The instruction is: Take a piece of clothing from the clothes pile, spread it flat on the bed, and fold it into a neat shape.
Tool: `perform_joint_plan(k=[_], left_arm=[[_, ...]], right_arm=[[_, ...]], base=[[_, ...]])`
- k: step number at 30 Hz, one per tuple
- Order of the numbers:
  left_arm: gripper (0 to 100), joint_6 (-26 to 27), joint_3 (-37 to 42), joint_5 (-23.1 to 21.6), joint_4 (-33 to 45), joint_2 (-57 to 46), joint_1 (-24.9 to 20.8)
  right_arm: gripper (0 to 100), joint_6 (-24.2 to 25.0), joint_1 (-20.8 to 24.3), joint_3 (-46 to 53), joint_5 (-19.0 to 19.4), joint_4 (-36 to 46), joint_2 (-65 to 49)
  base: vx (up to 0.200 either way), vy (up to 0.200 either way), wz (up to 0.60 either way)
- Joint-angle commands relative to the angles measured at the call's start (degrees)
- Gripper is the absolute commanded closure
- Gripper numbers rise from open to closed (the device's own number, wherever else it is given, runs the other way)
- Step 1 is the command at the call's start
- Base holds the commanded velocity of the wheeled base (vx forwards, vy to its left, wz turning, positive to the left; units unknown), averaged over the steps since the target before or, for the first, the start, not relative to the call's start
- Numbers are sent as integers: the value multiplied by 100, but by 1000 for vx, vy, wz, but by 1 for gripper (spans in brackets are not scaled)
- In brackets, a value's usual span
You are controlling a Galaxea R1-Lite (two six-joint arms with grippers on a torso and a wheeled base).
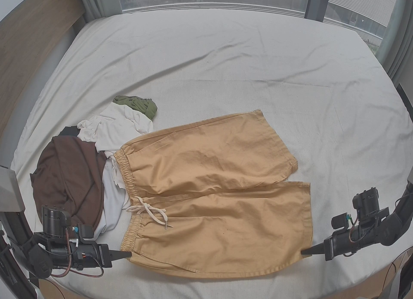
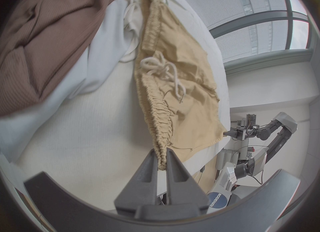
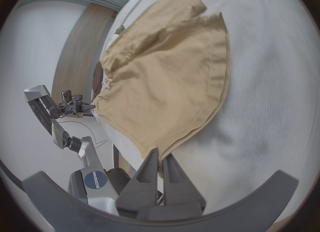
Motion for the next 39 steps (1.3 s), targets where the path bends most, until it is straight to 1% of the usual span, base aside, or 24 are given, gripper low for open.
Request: perform_joint_plan(k=[1,3,5,8,11,15,17,22,27,33,34,39], left_arm=[[100,-278,46,-91,-129,-747,-41],[100,-524,-33,-91,-287,-914,-76],[100,-638,-121,-82,-445,-984,-103],[100,-647,-270,-64,-665,-1019,-138],[100,-620,-235,-91,-885,-1019,-155],[100,-612,-253,-170,-920,-931,-138],[100,-612,-288,-179,-929,-923,-164],[100,-638,-516,-161,-990,-975,-208],[100,-664,-578,-143,-1263,-931,-208],[100,-946,-622,-126,-1465,-931,-199],[100,-1016,-648,-126,-1544,-914,-173],[100,-1042,-657,-117,-1597,-923,-146]], right_arm=[[100,23,-32,-48,126,-87,-475],[100,23,-32,-92,126,-87,-475],[100,32,-32,-145,126,-87,-466],[100,41,-32,-207,135,-87,-475],[100,50,-32,-242,135,-104,-501],[100,129,-40,-259,144,-324,-554],[100,252,-40,-295,144,-517,-580],[100,762,-23,-330,135,-1159,-642],[100,1254,4,-426,118,-1845,-615],[100,1667,39,-558,109,-2477,-519],[100,1808,56,-585,91,-2706,-501],[100,2001,48,-725,74,-3013,-413]], base=[[0,0,0],[0,0,0],[0,0,0],[0,0,0],[0,0,0],[0,0,0],[0,0,0],[0,0,0],[0,0,0],[0,0,0],[0,0,0],[0,0,0]])
